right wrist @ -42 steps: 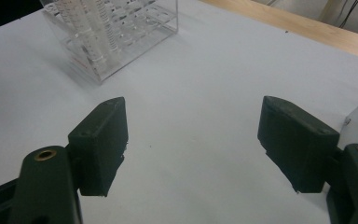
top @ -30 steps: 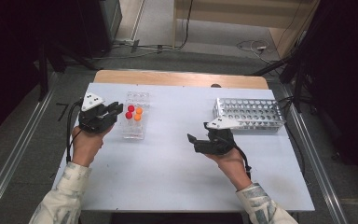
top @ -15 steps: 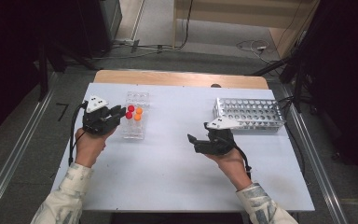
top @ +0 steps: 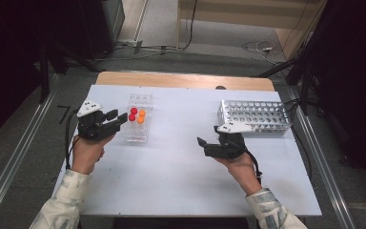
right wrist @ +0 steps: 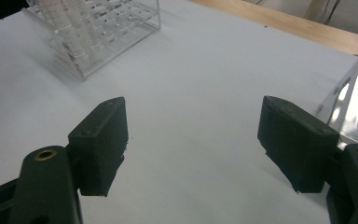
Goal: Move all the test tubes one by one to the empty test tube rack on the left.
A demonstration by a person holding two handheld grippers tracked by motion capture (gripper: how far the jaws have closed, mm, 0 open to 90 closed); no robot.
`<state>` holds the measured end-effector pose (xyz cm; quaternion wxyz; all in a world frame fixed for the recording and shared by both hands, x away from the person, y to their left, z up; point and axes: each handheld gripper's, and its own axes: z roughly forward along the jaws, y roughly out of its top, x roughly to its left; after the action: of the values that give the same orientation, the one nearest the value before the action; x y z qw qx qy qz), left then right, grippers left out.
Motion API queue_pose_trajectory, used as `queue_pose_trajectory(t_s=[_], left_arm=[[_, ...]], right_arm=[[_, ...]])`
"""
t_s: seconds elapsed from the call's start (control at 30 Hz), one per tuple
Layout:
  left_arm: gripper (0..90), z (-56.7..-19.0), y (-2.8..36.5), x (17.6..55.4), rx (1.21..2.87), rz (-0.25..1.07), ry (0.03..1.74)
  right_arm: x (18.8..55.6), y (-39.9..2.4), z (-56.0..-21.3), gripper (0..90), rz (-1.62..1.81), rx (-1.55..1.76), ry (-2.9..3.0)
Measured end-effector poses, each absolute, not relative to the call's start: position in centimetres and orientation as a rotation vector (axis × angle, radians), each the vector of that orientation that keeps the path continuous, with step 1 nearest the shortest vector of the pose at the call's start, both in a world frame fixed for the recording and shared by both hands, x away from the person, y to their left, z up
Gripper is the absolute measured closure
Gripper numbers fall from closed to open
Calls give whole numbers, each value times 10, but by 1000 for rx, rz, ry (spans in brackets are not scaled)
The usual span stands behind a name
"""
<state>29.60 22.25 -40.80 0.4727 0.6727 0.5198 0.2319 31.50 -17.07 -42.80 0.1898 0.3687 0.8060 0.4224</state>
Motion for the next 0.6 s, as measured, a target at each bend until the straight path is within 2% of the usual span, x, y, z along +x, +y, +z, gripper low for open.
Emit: queue_pose_trajectory(t_s=[0.17,0.27,0.37,0.6], left_arm=[[313,-415,220,283,1647,556,1286],[224,-421,217,273,1656,560,1294],[176,-426,215,264,1656,574,1302],[132,-439,220,244,1676,606,1317]], right_arm=[[313,-187,-430,232,1179,1064,2246],[311,-199,-431,232,1177,1082,2223],[310,-211,-433,232,1170,1102,2205],[303,-241,-435,232,1151,1147,2153]])
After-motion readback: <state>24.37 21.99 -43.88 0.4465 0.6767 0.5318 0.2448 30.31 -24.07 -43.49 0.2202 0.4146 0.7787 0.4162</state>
